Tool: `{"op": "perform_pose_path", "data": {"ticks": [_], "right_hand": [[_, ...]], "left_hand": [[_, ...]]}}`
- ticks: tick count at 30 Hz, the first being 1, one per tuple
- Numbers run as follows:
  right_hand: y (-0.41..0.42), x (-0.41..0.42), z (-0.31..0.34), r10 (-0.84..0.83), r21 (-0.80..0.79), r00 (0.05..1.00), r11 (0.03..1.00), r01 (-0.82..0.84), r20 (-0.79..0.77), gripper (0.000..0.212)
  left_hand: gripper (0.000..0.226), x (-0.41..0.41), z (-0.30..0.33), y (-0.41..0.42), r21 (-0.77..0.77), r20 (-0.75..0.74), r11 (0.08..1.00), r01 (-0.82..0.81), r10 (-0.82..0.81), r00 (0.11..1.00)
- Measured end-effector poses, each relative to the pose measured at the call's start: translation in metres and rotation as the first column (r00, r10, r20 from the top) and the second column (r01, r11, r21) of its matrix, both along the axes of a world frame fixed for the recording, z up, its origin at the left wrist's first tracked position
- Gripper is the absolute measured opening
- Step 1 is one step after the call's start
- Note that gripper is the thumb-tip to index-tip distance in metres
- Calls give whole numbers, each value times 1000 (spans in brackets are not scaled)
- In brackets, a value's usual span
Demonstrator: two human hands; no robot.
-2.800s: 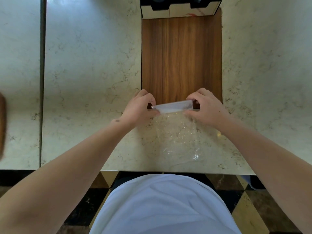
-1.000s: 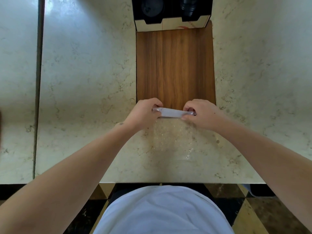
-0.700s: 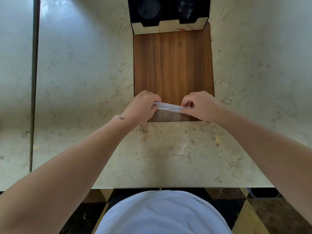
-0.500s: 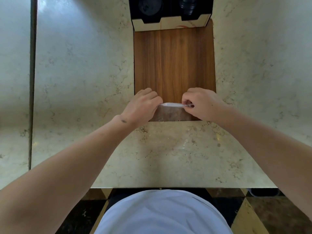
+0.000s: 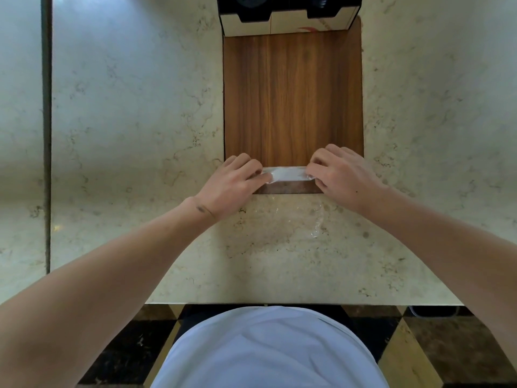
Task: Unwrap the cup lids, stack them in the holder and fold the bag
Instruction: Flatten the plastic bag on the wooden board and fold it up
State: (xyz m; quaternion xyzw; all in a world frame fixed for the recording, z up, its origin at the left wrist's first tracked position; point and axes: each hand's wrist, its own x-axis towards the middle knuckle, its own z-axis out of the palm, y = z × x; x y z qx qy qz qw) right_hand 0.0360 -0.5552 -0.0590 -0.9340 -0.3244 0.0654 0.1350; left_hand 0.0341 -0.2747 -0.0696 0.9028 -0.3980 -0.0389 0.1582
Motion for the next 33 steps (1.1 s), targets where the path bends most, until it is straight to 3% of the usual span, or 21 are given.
{"op": "perform_pose_path", "data": {"ticks": [4, 8, 13, 15, 18, 21, 23, 26, 29, 33], "right_hand": [[-7, -11, 0, -45, -49, 999, 998, 46, 21, 24], [1, -19, 2, -177, 3, 984, 984, 177, -15, 25], [12, -5, 2, -306, -13, 934, 951, 309, -183, 20], [12, 1, 1, -322, -28, 916, 945, 324, -238, 22], [12, 9, 3, -341, -50, 882, 938, 344, -325, 33], [13, 14, 5, -339, -70, 863, 938, 338, -375, 36], [13, 16, 7, -308, -62, 874, 949, 308, -375, 25], [12, 17, 11, -241, -57, 907, 970, 237, -345, 8], [11, 13, 14, -177, -50, 941, 984, 170, -287, 8], [8, 1, 16, -91, -53, 984, 995, 84, -155, 10]], "left_hand": [[28, -13, -4, 5, 24, 14, 999, -28, 28, 1000], [24, -22, -4, -4, -53, -41, 980, -191, 189, 981], [13, -18, 7, -21, -15, -263, 900, -436, 417, 870], [22, -15, 9, -27, 31, -352, 861, -507, 485, 801], [45, -8, 11, -32, 105, -435, 819, -564, 548, 714], [35, 0, 10, -33, 147, -456, 816, -560, 558, 693], [26, 2, 12, -33, 166, -444, 826, -538, 550, 707], [13, 0, 17, -34, 118, -343, 894, -432, 444, 828], [17, -8, 20, -32, 59, -231, 955, -289, 295, 927], [17, -17, 14, -24, 9, -140, 987, -161, 161, 977]]}}
